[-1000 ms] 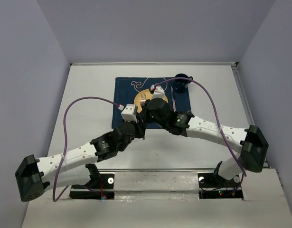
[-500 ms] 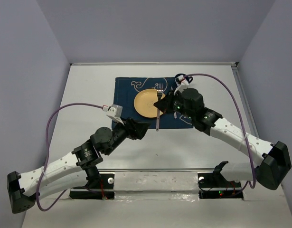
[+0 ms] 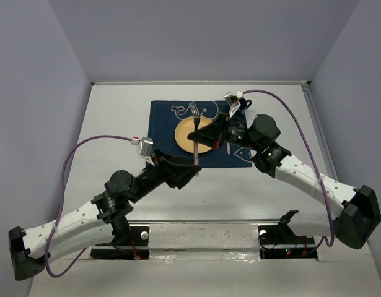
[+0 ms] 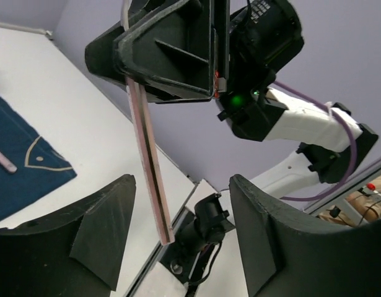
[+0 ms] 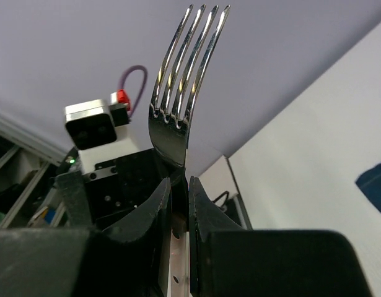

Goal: Set the dinner table for one person

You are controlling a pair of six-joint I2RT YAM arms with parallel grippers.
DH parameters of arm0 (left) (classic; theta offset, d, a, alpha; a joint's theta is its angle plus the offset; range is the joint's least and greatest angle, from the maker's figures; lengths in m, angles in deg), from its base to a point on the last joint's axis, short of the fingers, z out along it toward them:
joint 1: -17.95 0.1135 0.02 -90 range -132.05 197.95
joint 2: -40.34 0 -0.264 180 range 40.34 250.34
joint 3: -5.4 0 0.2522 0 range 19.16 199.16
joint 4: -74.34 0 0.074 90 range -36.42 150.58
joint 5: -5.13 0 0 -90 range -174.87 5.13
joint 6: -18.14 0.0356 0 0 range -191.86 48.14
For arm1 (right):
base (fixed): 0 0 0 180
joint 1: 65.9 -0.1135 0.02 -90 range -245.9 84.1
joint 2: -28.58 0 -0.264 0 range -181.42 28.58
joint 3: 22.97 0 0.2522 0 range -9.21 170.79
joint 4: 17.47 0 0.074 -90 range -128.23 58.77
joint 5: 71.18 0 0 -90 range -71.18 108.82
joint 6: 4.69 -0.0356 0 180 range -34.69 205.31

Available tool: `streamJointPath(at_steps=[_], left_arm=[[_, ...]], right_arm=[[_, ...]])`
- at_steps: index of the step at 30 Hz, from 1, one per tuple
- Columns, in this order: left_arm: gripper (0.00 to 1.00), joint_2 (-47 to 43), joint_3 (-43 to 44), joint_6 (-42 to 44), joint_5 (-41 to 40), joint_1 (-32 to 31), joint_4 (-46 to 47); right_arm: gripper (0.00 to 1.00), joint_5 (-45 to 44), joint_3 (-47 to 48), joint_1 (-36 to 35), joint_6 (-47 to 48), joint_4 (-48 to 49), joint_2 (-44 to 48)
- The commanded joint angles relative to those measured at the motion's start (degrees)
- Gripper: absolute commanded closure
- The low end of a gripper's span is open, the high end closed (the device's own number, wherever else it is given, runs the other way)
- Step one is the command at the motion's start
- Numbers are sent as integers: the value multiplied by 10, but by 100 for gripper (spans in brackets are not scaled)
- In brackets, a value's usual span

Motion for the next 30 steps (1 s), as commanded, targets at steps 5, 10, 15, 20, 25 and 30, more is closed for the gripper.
streamJointPath(at_steps=[5,10,15,20,25,30], left_arm=[[34,-20,-40,-13,28,2,135],[34,-5,-47,-12,53,3,181],[41,12,-51,-9,71,4,237],[49,31,-52,-16,94,5,270],[70,37,-55,-21,94,6,281],[81,41,-55,-24,96,8,291]], right_arm=[[100,83,-26,3,-93,168,3],[100,121,-30,3,-149,246,-17],[100,148,-36,3,-192,301,-34],[100,155,-46,3,-226,360,-54],[100,162,-46,3,-243,396,-62],[100,167,-47,3,-267,429,-75]])
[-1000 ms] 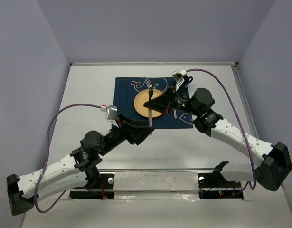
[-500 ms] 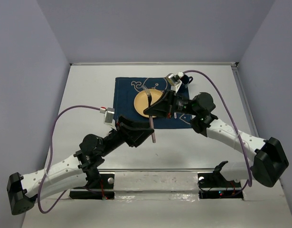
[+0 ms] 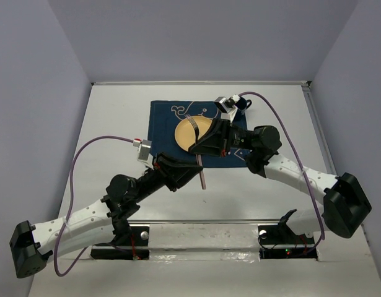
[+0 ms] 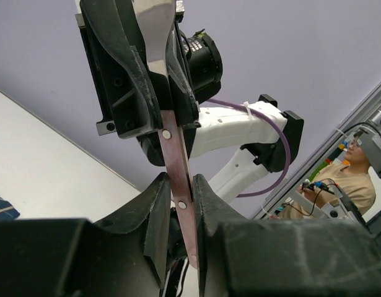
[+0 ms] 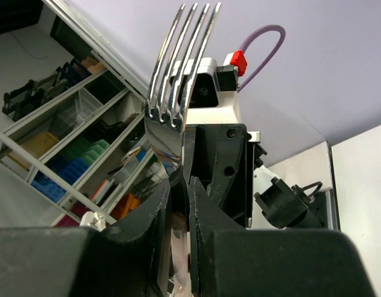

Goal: Set the dinner table for one person

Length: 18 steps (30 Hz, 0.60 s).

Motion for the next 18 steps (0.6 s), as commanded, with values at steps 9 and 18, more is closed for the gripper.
streamJointPath(at_steps=[9,18], left_arm=[[100,-8,9,0,2,3,55],[100,-73,56,53,-200,6,-229]], right_arm=[[100,12,1,3,-6,30,-12],[0,-73,14,3,220,-300,93]])
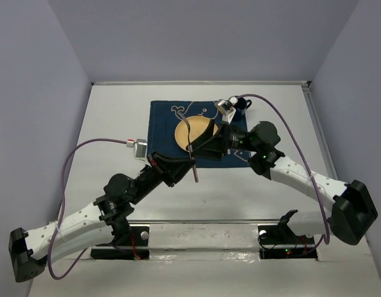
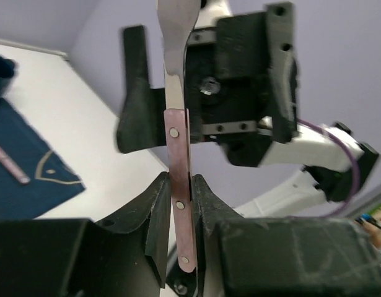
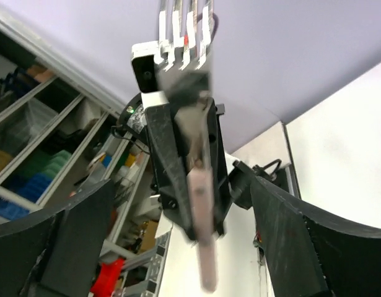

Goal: Set the dinner table for one person

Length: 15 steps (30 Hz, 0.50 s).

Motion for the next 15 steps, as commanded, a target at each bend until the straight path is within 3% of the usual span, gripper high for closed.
streamJointPath(at_steps=[1,8,11,12,15], left_arm=[[100,-24,47,38,-118,4,-109],[100,61,162,60,-244,27,-356],[100,169,258,89,-212,81,-443],[100,196,284,110,-188,127,-496],[100,289,347,153,-209,194,-526]], right_arm=[[0,-62,11,2,124,-161,70],[0,-172,-11,12,210,-290,137],[0,-260,-20,12,260,-363,168],[0,-313,-24,12,282,-411,191],[0,-381,-53,12,310,-466,242]])
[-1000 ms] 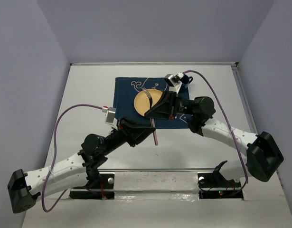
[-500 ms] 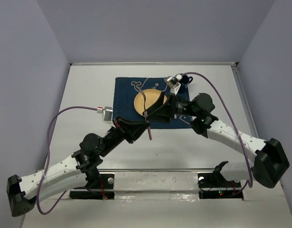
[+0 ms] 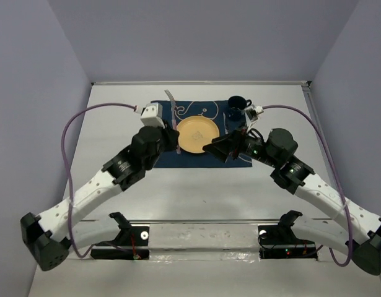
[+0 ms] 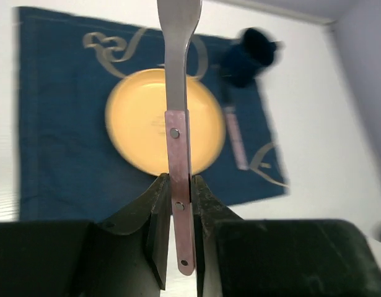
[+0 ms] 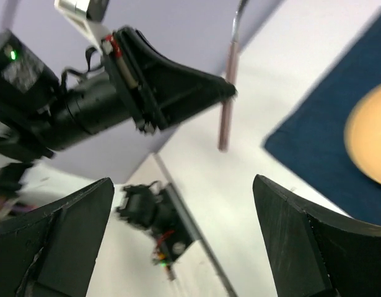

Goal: Set the dinner table for one person

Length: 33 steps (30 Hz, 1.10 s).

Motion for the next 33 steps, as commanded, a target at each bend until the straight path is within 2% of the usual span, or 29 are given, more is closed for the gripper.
streamJointPath(at_steps=[1,4,7,10,16,23,33], left_arm=[[100,107,83,84,-34,94,-122],[100,186,111,116,-35,147,-123],[100,262,127,140,-33,170,-104],[100,337,157,187,-29,179,-85],[100,467,241,211,-9,192,-90],[100,552,274,221,-10,197,-93],[100,575,281,207,-5,205,-107]], right_arm=[[0,-148,-34,3,85,-133,68],[0,-189,-57,3,92,-177,101],[0,-207,-80,3,90,-196,134],[0,-220,-95,3,91,-207,162],[0,-221,-108,3,90,-213,173],[0,-220,-115,3,93,-217,174],[0,-220,-115,3,89,-217,165]])
